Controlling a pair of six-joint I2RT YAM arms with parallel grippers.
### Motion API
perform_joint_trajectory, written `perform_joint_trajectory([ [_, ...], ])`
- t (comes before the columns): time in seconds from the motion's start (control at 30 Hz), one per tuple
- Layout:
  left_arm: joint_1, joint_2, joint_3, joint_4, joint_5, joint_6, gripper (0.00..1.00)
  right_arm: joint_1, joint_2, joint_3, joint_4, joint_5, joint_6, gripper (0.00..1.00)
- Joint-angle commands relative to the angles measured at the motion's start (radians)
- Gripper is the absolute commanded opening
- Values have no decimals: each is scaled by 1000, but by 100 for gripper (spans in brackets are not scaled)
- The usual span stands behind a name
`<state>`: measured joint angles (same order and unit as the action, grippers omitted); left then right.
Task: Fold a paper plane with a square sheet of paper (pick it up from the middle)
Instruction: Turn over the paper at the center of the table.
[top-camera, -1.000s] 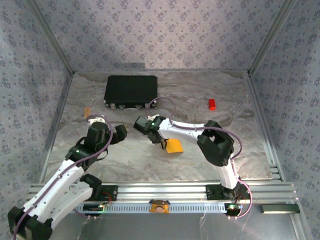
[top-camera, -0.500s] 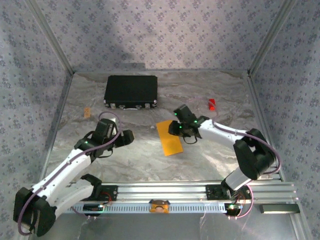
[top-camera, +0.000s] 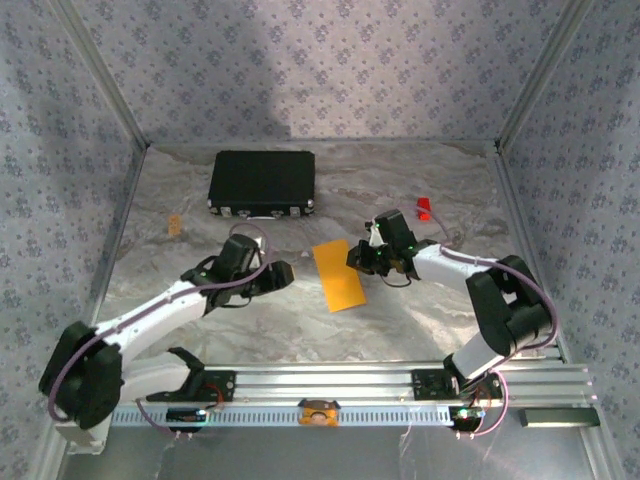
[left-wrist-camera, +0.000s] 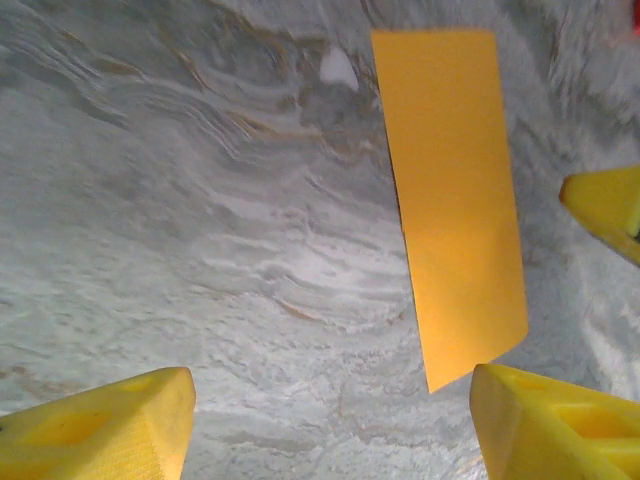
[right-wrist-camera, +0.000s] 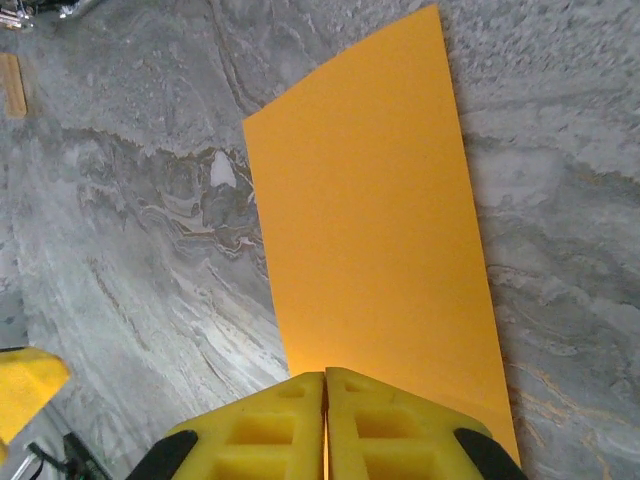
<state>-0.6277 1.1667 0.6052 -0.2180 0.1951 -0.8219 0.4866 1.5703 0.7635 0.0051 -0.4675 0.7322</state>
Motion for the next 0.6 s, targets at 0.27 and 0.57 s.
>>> perform_joint_trajectory([
  [0.27,-36,156,104,103,44,4,73,8,121,-59,137,-107,45,7],
  [0.57,-36,124,61,78,74,23,74,51,124,-145,211,27,180,6],
])
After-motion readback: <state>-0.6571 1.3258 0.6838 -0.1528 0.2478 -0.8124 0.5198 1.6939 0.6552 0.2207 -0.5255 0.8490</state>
